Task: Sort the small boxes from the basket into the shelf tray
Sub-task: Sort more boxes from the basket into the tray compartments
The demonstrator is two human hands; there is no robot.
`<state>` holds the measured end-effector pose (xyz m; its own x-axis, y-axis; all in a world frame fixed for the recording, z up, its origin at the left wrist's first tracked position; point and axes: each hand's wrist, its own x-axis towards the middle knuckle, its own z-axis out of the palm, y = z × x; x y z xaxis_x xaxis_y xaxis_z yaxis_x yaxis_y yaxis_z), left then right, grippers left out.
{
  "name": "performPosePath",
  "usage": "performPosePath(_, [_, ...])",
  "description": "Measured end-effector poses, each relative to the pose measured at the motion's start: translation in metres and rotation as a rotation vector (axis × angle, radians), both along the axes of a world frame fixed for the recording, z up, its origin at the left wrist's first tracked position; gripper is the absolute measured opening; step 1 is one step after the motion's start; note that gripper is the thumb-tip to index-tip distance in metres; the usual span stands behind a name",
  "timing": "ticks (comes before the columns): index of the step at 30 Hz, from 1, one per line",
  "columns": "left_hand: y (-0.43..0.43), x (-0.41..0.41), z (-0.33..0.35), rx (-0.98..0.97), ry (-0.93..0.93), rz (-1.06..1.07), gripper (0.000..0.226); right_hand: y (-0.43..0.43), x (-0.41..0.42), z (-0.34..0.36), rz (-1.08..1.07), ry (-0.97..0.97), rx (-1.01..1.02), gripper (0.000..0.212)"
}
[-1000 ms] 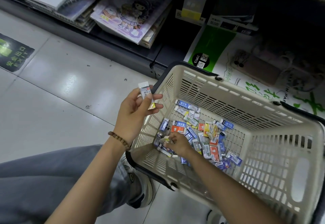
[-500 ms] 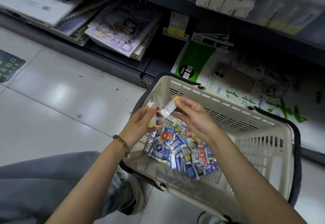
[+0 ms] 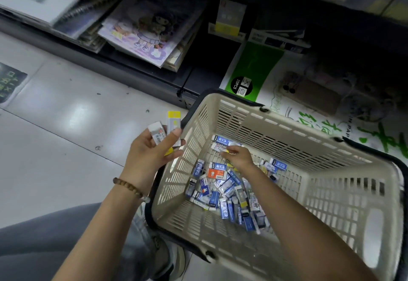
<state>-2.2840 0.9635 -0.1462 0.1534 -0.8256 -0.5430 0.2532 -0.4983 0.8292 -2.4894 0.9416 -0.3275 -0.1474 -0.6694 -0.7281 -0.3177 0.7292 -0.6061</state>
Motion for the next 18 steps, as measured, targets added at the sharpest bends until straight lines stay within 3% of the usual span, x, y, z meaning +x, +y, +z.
performPosePath(5, [-0.005,0.004,-0.008,0.023,0.014,0.039,0.038,0.0,0.015,-0.017,0.14,0.342,-0.087,0.037])
performPosePath(9, [-0.007,0.002,-0.012,0.039,0.069,0.061,0.034,-0.001,0.017,-0.02,0.097,0.402,-0.103,0.024])
performPosePath(13, [-0.008,-0.003,-0.008,0.047,0.12,0.033,0.034,0.003,0.015,-0.017,0.012,0.322,-0.133,0.018])
performPosePath(16, [-0.008,-0.01,-0.001,0.072,0.187,0.009,0.047,0.005,0.012,0.005,-0.166,0.056,-0.145,0.02])
performPosePath(18, [-0.006,-0.018,0.005,0.095,0.218,-0.015,0.037,0.006,0.005,0.035,-0.205,-0.092,-0.165,0.022])
